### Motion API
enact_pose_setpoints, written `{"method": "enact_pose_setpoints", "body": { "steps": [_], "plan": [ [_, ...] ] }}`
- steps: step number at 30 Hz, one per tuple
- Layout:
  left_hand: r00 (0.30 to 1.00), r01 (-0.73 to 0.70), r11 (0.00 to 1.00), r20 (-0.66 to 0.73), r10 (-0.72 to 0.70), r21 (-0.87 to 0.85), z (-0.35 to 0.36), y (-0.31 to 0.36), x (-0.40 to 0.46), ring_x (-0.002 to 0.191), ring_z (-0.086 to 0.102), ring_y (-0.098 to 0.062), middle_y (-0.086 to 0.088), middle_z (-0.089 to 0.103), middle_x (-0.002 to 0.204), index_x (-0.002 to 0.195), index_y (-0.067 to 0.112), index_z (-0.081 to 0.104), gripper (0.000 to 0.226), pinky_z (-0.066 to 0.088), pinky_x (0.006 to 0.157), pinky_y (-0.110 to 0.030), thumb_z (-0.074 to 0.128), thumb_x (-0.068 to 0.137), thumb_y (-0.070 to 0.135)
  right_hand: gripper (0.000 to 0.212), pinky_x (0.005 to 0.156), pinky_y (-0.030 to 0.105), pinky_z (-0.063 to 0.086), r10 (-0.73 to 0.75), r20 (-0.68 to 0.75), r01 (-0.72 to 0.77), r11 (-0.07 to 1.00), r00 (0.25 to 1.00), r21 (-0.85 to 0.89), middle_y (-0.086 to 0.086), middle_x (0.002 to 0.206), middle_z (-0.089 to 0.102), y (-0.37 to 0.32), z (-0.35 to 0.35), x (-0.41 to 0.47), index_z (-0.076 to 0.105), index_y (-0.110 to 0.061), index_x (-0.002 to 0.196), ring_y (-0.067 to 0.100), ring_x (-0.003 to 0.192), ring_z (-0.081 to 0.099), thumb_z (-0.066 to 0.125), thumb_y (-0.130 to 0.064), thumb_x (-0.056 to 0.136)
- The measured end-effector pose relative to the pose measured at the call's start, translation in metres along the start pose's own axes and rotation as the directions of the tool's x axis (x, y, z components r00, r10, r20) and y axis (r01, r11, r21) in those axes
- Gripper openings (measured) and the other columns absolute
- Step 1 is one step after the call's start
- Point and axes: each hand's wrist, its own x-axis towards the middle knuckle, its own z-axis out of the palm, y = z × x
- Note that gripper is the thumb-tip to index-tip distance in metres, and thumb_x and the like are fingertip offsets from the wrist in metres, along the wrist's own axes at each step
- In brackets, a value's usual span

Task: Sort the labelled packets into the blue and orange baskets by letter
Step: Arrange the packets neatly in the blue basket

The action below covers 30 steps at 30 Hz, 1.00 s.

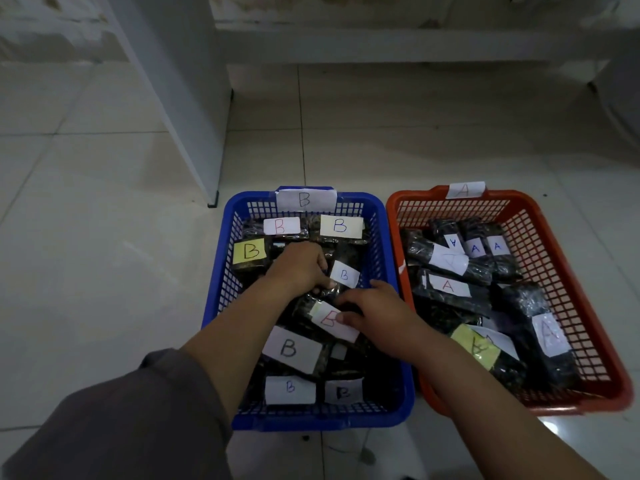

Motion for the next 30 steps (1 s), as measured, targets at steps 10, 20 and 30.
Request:
{"method": "enact_pose_setpoints", "body": {
  "steps": [10,20,30],
  "plan": [
    [0.947,-0.132,0.943,0.319,0.029,0.305,-0.011,0.013,-0.001,0.101,0.058,-0.019,-0.006,0.064,0.115,0.114,0.011,0.065,0.041,0.044,0.085,-0.028,0.052,0.093,0.043,0.034,0.090,0.022,0.048,0.081,-0.074,-0.056,0.956,0.994,0.287,0.001,0.115,0.066,0.012,0.006,-0.007,0.060,-0.017,0.119,0.010,0.103,0.060,0.067,-0.015,0.086],
    [0.926,-0.276,0.857,0.360,0.115,0.435,0.003,-0.012,-0.044,0.121,0.047,-0.022,-0.003,0.051,0.136,0.133,0.023,0.048,0.044,0.035,0.095,-0.033,0.047,0.095,0.045,0.040,0.108,0.035,0.024,-0.037,-0.158,-0.001,0.972,0.987,-0.234,0.003,0.129,0.057,0.029,-0.036,0.056,0.053,-0.023,0.129,0.020,0.120,0.050,0.059,-0.021,0.089],
    [0.970,-0.218,0.848,0.206,0.132,0.483,0.020,-0.016,-0.087,0.143,0.013,-0.016,0.005,0.026,0.152,0.150,0.026,0.018,0.066,-0.001,0.115,-0.039,0.047,0.094,0.045,0.058,0.103,0.034,0.008,-0.108,-0.286,-0.010,0.924,0.952,-0.381,0.001,0.135,0.046,0.043,-0.012,0.067,0.041,-0.023,0.138,0.020,0.127,0.036,0.063,-0.034,0.085]
  ]
}}
